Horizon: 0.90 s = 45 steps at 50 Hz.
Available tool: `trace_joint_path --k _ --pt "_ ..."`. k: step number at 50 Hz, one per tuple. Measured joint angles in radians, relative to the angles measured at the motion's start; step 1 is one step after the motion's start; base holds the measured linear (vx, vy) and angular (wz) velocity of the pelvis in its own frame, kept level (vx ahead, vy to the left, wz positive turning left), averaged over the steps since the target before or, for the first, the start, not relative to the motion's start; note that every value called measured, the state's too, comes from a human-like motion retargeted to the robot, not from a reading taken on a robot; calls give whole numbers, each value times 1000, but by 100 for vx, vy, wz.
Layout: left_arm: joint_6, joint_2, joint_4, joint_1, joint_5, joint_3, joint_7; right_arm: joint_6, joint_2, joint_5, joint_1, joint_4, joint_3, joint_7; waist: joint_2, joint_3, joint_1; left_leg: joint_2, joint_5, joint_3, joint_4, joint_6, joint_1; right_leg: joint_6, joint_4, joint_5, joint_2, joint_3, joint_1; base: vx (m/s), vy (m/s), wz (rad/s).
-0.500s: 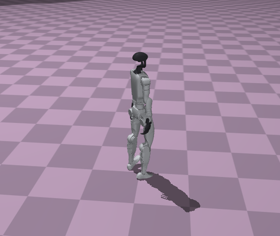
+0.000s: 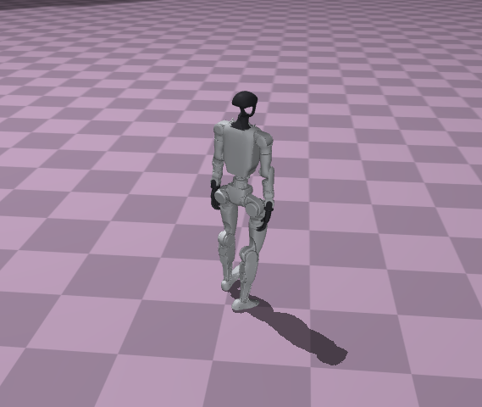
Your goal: In place motions
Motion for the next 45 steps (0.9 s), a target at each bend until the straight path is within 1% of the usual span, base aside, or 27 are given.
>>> trace_joint_path --k 4,8,14,19,22,25,30,37,45 --pt "4 -3 8 4 -3 17 -2 -6 -19 4 8 -14 -10 -8 12 -4 59 -29 32 -82 -4 -15 -31 0 2 -29 -7 -70 20 36 42 135" --pt "4 0 2 7 -1 33 -1 -13 -38 18 8 -25 -11 -14 20 7 121 -52 68 -141 -10 -46 -57 2 12 -64 -12 -148 39 11 47 144" --pt "11 31 12 -10 14 53 15 -16 -38 27 11 -33 -17 -18 3 32 219 -87 126 -232 -28 -113 -79 6 42 -136 -11 -285 86 -2 36 173" --pt "12 49 22 -28 3 66 28 -16 -25 28 20 -49 -36 -24 -18 65 337 -120 164 -290 -39 -172 -76 13 74 -192 -5 -391 136 -3 22 167" --pt "14 55 37 -31 -2 78 34 -17 -22 27 20 -64 -35 -26 -31 96 402 -170 177 -309 -44 -176 -48 37 95 -215 -31 -444 181 2 30 139" --pt "17 56 61 -32 -7 84 49 -20 -20 24 14 -87 -32 -26 -39 113 458 -214 190 -329 -52 -176 -32 65 107 -226 -50 -513 216 1 30 127" --pt "19 43 111 -21 -10 90 52 -24 -15 18 -12 -141 -29 -22 -46 134 525 -259 203 -365 -58 -176 -25 91 122 -231 -61 -608 244 -2 16 95" --pt "33 12 146 10 14 86 23 -44 15 25 -50 -223 -28 -38 -45 158 551 -269 210 -401 -56 -176 -21 93 141 -238 -57 -669 260 -4 -1 41" --pt "28 5 145 8 17 77 6 -86 43 -10 -30 -249 36 -3 -54 155 533 -239 208 -395 -59 -176 -25 74 139 -237 -42 -655 243 -2 -16 -15"
